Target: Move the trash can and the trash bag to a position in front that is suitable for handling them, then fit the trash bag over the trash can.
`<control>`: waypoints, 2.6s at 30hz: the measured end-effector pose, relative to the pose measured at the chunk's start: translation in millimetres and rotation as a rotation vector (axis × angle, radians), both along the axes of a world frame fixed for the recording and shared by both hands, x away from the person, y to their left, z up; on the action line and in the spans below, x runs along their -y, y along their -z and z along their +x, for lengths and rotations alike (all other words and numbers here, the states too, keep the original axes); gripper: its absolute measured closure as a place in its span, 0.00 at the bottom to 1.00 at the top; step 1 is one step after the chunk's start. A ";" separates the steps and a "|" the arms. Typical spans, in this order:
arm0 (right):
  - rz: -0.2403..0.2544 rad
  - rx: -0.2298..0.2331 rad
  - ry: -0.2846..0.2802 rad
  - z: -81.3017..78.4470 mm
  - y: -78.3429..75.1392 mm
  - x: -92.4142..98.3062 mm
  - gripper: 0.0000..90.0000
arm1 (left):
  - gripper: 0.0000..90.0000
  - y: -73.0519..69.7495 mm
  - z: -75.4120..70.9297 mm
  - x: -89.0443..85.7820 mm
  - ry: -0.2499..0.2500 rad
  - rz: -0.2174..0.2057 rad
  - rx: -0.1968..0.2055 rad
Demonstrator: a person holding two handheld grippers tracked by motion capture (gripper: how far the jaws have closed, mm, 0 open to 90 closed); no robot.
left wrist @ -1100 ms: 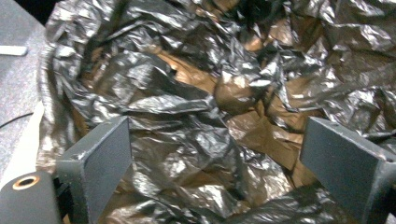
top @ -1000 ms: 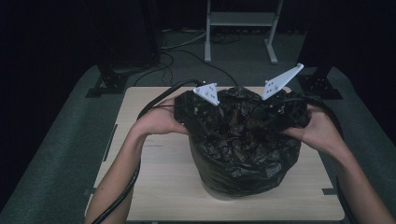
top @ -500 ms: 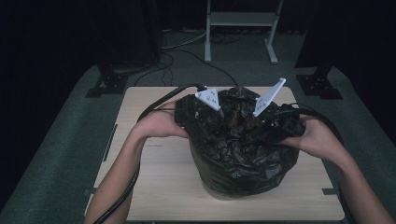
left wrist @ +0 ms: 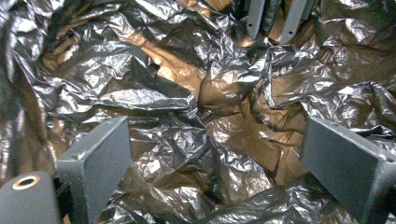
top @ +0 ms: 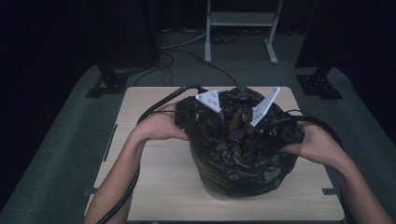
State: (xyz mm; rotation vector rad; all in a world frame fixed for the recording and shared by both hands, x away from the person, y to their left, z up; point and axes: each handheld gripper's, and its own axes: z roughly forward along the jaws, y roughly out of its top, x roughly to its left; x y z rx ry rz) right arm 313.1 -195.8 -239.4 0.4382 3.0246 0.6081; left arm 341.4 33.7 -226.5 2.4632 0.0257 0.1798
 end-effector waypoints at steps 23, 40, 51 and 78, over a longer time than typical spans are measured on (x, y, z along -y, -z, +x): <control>0.173 0.126 0.044 0.9 -29.9 17.3 0.40 | 0.09 -7.9 6.5 -3.1 0.012 -0.040 0.000; 0.280 0.163 0.142 7.8 -46.1 52.9 0.35 | 0.09 -22.3 6.4 -20.1 -0.016 -0.083 0.011; 0.313 0.176 0.177 2.8 -52.8 76.0 0.33 | 0.09 -30.1 -3.7 -37.7 -0.045 -0.101 0.026; 0.355 0.178 0.362 -12.3 -40.0 159.2 0.28 | 0.09 -25.8 -11.8 -92.6 -0.129 -0.127 0.021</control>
